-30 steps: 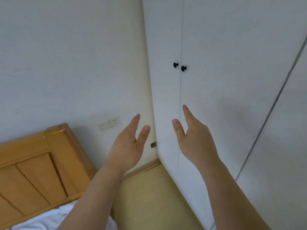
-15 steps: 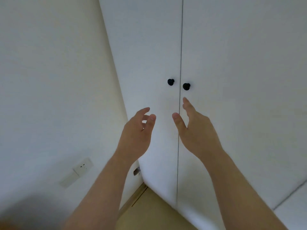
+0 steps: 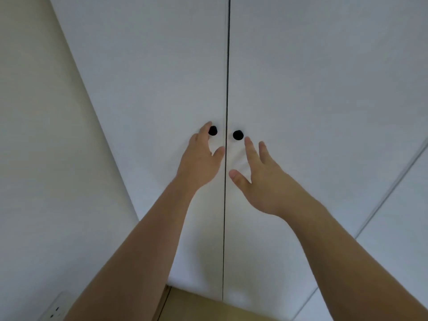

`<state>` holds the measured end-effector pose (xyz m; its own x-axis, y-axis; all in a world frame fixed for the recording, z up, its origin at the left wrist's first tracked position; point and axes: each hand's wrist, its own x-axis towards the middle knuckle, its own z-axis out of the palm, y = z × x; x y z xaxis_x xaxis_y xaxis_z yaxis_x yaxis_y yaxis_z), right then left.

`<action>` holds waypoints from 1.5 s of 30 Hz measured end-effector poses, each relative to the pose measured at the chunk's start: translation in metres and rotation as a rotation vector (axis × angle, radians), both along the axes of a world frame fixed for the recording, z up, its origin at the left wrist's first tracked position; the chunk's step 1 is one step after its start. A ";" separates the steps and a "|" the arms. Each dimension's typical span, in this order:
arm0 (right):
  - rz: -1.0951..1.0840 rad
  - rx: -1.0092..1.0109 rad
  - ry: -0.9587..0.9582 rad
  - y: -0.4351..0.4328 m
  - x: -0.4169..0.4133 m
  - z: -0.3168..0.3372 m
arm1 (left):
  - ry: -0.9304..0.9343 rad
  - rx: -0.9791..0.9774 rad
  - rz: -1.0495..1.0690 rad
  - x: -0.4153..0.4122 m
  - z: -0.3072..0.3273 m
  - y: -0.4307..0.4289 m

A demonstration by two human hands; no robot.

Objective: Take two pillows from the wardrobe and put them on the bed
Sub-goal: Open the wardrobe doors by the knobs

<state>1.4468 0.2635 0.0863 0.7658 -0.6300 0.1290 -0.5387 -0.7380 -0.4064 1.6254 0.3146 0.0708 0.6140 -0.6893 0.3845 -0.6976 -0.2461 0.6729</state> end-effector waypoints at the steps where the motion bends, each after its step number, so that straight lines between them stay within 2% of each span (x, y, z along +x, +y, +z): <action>1: -0.005 -0.027 0.029 0.001 -0.002 0.001 | -0.010 0.007 0.006 0.003 0.000 -0.005; 7: -0.042 -0.123 0.114 0.007 -0.017 0.010 | -0.021 -0.059 0.043 0.000 0.001 -0.017; 11: -0.026 -0.135 0.127 0.015 -0.028 0.011 | -0.034 -0.017 0.062 -0.005 0.008 -0.010; 15: 0.012 -0.093 0.088 0.022 -0.031 0.013 | -0.014 -0.024 0.141 -0.020 0.014 0.005; 20: 0.160 -0.022 0.029 0.036 -0.018 0.015 | -0.020 -0.096 0.182 -0.033 0.003 0.044; 25: 0.251 0.178 -0.100 0.053 0.008 0.020 | -0.066 -0.139 0.260 -0.038 -0.002 0.087; 30: 0.213 0.482 -0.400 0.071 0.038 0.029 | -0.130 -0.043 0.342 -0.043 0.006 0.130; 34: 0.243 0.453 -0.450 0.079 0.060 0.026 | -0.158 0.036 0.354 -0.044 0.014 0.147; 38: 0.301 0.336 -0.427 0.080 0.066 0.024 | -0.167 0.024 0.426 -0.047 0.015 0.155; 45: 0.405 0.255 -0.367 0.094 0.071 0.030 | 0.109 -0.141 0.376 -0.044 0.010 0.179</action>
